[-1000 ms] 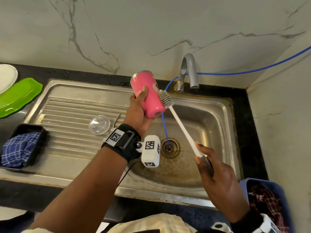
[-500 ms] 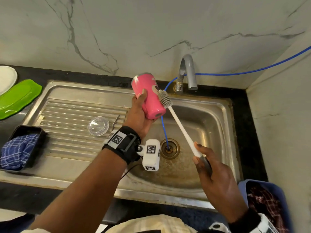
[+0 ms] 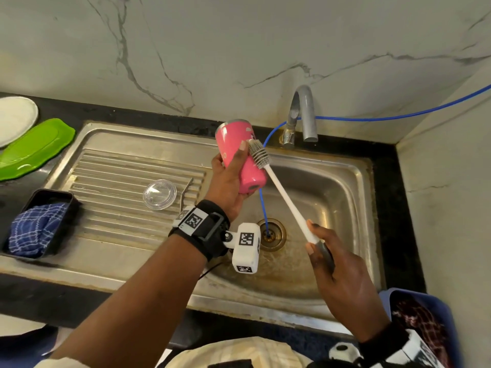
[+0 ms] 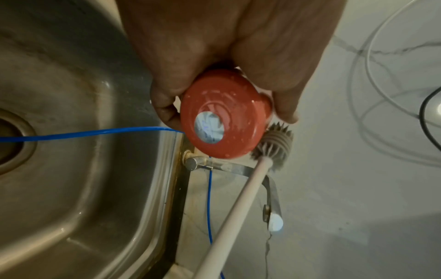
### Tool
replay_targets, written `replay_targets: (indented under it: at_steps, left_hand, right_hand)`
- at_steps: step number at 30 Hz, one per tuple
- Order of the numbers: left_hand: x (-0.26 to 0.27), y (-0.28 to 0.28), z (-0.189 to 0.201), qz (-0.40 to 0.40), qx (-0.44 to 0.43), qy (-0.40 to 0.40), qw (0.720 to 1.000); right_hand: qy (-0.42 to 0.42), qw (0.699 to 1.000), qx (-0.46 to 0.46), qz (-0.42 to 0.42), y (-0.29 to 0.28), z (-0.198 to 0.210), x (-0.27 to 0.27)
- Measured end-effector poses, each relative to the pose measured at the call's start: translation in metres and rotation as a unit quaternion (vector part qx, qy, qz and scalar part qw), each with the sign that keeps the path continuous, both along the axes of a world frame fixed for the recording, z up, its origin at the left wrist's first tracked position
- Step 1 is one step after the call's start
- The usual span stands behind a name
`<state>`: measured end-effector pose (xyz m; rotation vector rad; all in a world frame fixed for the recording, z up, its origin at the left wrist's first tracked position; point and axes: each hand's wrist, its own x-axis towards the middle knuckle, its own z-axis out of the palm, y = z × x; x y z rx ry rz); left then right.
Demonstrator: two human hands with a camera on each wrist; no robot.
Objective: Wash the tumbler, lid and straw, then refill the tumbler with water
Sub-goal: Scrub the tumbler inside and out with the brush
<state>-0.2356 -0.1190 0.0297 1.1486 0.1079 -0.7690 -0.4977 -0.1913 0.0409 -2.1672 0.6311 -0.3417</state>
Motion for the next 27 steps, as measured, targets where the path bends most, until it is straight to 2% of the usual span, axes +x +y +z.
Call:
replay_targets:
  at_steps: [3,9,15,22,27]
  left_hand:
    - [-0.002,-0.002,0.001,0.002,-0.001,0.01,1.0]
    - [0.016,0.002,0.01,0.056,-0.009,0.007,0.998]
    - [0.0,-0.003,0.003,0.012,-0.005,0.021,1.0]
    - [0.02,0.003,0.009,0.027,-0.017,0.036,0.999]
    - [0.005,0.003,0.002,-0.001,-0.018,0.042,0.999]
  right_hand:
    - [-0.002,1.0,-0.006,0.01,-0.003,0.001,0.009]
    - [-0.004,1.0,0.005,0.025,0.004,-0.002,-0.002]
    - [-0.006,1.0,-0.006,0.001,-0.004,0.001,0.011]
    - [-0.004,1.0,0.016,0.006,0.005,-0.002,-0.009]
    - [0.001,1.0,-0.005,-0.009,0.006,-0.003,0.007]
